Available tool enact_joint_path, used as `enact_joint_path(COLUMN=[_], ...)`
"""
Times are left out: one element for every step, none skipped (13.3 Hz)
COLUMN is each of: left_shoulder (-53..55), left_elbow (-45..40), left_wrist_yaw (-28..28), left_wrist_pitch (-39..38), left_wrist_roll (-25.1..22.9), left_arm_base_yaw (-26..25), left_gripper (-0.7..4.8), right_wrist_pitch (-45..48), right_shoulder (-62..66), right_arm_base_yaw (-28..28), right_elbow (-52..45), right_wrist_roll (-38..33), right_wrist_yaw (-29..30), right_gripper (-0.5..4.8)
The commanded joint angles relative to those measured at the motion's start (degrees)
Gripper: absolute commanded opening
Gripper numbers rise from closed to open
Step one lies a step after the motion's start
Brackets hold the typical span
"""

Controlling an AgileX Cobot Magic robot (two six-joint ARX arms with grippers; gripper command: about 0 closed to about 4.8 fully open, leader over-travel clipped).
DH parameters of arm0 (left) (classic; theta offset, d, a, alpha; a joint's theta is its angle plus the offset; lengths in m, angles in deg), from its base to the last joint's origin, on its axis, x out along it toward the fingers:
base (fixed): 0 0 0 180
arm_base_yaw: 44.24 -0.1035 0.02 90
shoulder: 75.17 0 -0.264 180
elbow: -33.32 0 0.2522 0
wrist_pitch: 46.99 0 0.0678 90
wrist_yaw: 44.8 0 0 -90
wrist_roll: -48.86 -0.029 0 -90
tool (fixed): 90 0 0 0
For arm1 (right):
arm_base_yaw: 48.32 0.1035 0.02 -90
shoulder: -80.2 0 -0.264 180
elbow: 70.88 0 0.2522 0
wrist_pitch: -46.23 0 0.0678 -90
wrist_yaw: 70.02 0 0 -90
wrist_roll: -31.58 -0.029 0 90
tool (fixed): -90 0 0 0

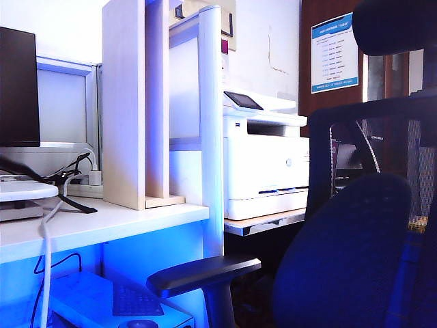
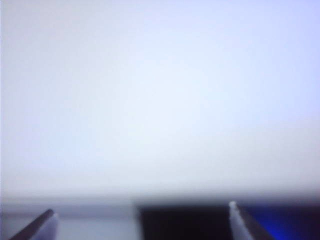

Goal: Grab the backpack from the chair and place it on the desk.

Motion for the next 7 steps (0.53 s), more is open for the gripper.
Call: enact_joint_path(left_shoulder=[-4.4,-5.7,-6.0,-6.6,-8.9,-10.1,-11.8], left_elbow=[0.3,0.3,0.3,0.2,0.2,0.2,0.2], left_wrist_yaw=[4.6,17.3,43.2,52.0,52.7,53.0,53.0], left_wrist_pitch=[5.8,5.0,6.7,6.1,2.9,0.8,-3.6], left_wrist_roll=[6.0,15.6,33.4,34.9,28.5,25.3,21.0], left_arm_base_yaw=[0.0,0.1,1.5,7.1,15.1,18.6,23.7], left_gripper=[4.79,4.79,1.62,-0.04,-0.05,-0.05,-0.05], right_wrist_pitch=[0.8,0.8,0.8,0.8,0.8,0.8,0.9], right_shoulder=[0.0,0.3,0.4,0.4,0.3,0.3,0.3], right_arm_base_yaw=[0.0,0.0,-0.1,-0.1,-0.1,-0.2,-0.3], right_elbow=[0.3,0.3,0.3,0.3,0.3,0.3,0.3], right_wrist_roll=[0.5,1.8,2.0,2.0,2.5,3.9,5.8], right_wrist_yaw=[0.2,0.2,-0.2,-0.1,-0.2,-0.2,-0.6], right_gripper=[3.05,3.05,3.05,3.05,3.05,3.04,2.99])
